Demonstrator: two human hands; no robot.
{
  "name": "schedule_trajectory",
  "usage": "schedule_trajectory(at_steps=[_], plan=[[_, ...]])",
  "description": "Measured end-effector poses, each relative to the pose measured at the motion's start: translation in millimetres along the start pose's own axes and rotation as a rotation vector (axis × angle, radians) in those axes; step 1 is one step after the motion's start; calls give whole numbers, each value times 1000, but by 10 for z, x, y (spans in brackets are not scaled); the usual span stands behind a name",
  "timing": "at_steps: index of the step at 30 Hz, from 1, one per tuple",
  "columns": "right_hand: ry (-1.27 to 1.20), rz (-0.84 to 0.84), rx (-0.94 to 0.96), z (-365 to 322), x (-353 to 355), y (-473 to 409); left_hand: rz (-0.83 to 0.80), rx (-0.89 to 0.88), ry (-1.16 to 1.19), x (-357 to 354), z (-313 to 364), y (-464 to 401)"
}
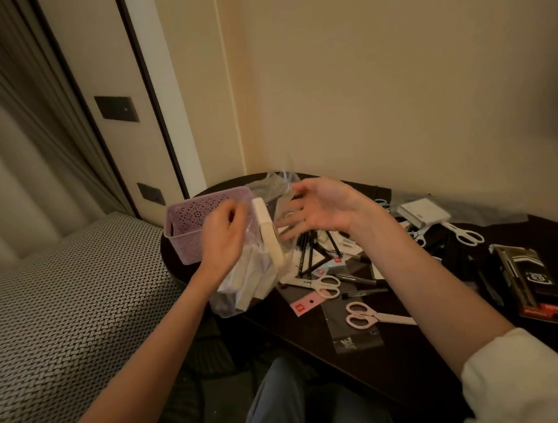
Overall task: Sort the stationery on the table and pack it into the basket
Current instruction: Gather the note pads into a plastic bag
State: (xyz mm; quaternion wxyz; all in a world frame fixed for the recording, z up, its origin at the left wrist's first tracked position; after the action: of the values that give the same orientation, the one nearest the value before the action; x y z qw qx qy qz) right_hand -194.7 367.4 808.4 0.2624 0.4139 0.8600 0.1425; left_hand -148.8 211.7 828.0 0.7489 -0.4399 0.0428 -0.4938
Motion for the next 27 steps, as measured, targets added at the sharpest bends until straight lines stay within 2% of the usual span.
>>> schedule_trajectory(at_steps=[4, 7, 15, 21, 23, 24, 27], plan=[[76, -4, 43, -82, -95, -24, 101, 34, 17, 127, -97, -106], [36, -15, 39, 12, -69, -184, 83, 12, 13, 85, -84, -126], [-238, 28, -16, 499, 444, -215, -209, -90, -11, -591, 52, 107], [-433, 191, -41, 950, 1038, -176, -389, -70, -8, -1149, 50, 393], [-370, 356, -12, 1020, 1257, -149, -413, -83, -34, -1246, 64, 459], [-245, 510, 6, 1018, 1392, -105, -439, -87, -45, -1290, 64, 486], [489, 1020, 92, 825, 1617, 109, -477, -38, -35, -1306, 2, 531]])
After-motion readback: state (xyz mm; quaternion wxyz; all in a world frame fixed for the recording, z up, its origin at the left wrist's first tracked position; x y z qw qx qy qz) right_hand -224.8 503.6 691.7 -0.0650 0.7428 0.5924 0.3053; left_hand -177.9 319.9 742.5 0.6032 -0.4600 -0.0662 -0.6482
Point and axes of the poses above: each hand's wrist, its own y-axis away from the middle knuckle, its own x-axis out of the back of the hand, z = x × y, the point moved 9 cm from there along -y, towards the middle knuckle, and after that the axes turned 12 degrees about -x, right-handed, at the moved point
